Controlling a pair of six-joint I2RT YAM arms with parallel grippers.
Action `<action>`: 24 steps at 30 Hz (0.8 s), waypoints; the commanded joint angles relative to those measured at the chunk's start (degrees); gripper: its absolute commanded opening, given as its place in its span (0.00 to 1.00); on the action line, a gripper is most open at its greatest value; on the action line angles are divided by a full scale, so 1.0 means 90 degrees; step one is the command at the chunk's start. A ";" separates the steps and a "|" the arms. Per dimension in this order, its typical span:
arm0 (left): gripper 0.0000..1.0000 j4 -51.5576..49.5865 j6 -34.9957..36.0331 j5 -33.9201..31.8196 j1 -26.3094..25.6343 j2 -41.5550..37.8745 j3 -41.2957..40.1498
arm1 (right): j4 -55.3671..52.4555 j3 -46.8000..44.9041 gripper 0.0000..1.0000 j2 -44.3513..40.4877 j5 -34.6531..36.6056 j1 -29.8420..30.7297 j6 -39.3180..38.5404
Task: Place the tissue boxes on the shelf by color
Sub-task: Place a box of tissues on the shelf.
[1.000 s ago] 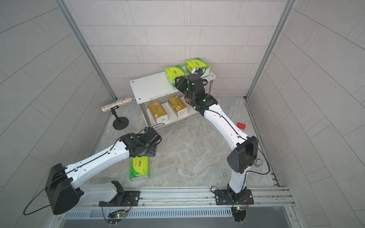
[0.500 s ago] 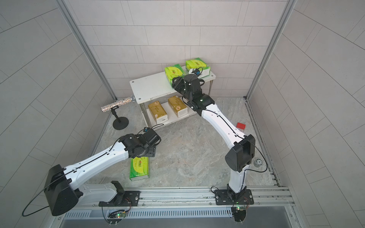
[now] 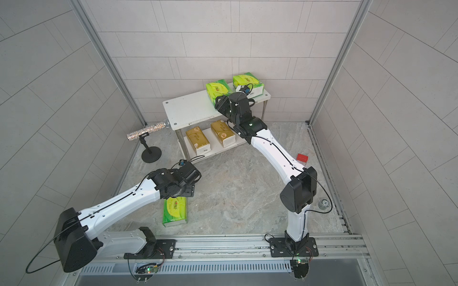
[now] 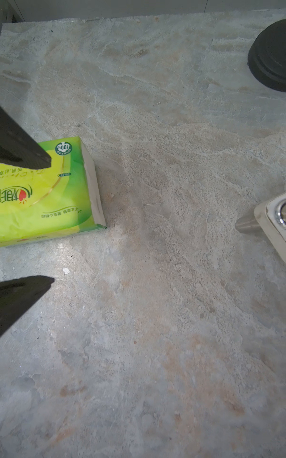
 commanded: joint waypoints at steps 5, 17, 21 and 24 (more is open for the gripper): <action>0.76 -0.0156 -0.0091 -0.0196 0.0048 -0.0213 -0.0122 | -0.0147 0.0111 0.62 -0.0006 0.0104 -0.0070 -0.0101; 0.76 -0.0288 -0.0105 -0.0253 0.0061 -0.0353 0.0018 | 0.0083 -0.0340 0.70 -0.0675 -0.0107 -0.0089 -0.0564; 0.76 -0.0426 -0.0107 -0.0245 0.0059 -0.0400 0.0066 | 0.0086 -0.0728 0.73 -0.1146 -0.0205 -0.0120 -0.0789; 0.76 -0.0624 -0.0349 -0.0224 0.0058 -0.0426 0.0061 | 0.0053 -0.1105 0.76 -0.1563 -0.0297 -0.0141 -0.1017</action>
